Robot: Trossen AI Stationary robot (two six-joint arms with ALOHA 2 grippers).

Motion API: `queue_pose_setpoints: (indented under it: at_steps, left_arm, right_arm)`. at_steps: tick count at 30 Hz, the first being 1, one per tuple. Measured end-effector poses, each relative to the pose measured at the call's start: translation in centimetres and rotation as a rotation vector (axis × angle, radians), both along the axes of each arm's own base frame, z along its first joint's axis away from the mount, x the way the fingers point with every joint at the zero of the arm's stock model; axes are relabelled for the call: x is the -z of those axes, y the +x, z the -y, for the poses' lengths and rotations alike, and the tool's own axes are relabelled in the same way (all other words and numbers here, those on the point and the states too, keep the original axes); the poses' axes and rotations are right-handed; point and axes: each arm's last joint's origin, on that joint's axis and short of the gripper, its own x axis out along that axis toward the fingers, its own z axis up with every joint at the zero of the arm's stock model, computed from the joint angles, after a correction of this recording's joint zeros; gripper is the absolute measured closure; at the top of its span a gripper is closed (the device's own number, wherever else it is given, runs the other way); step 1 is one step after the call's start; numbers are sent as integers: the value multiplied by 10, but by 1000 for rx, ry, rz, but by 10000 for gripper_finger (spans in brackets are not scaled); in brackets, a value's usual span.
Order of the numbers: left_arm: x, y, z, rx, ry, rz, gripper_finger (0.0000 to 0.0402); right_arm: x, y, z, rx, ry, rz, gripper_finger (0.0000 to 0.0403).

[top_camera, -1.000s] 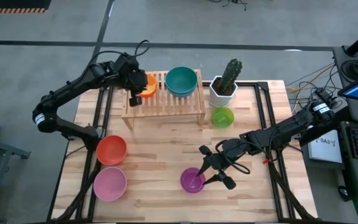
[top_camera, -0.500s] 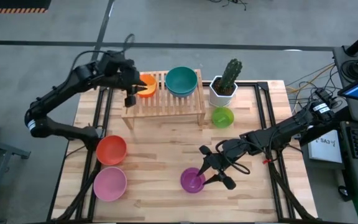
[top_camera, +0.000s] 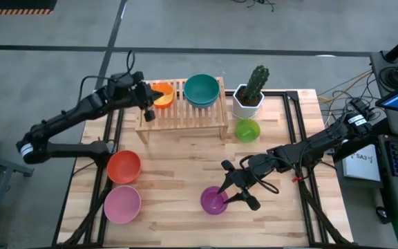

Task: Place and stack bowls onto a shelf
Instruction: Stack the yellow bowl on top of the orange bowl on the shelf, then stack the green bowl on top of the yellow bowl on the shelf

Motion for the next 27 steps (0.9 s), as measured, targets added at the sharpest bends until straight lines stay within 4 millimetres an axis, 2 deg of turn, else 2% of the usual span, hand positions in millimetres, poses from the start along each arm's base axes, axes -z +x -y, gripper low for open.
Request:
queue_pose_setpoints:
  at_steps: [13, 21, 27]
  left_arm:
    - [34, 6, -4, -64, -146, -34, 402]
    - [26, 0, 1, -80, -163, 30, 402]
    - [19, -11, 18, 16, -254, 133, 402]
  right_arm:
    - [-3, 0, -1, 27, 36, 7, 229]
    - [-2, -1, -4, 47, 29, 10, 229]
    - [2, 0, -3, 222, 37, -11, 229]
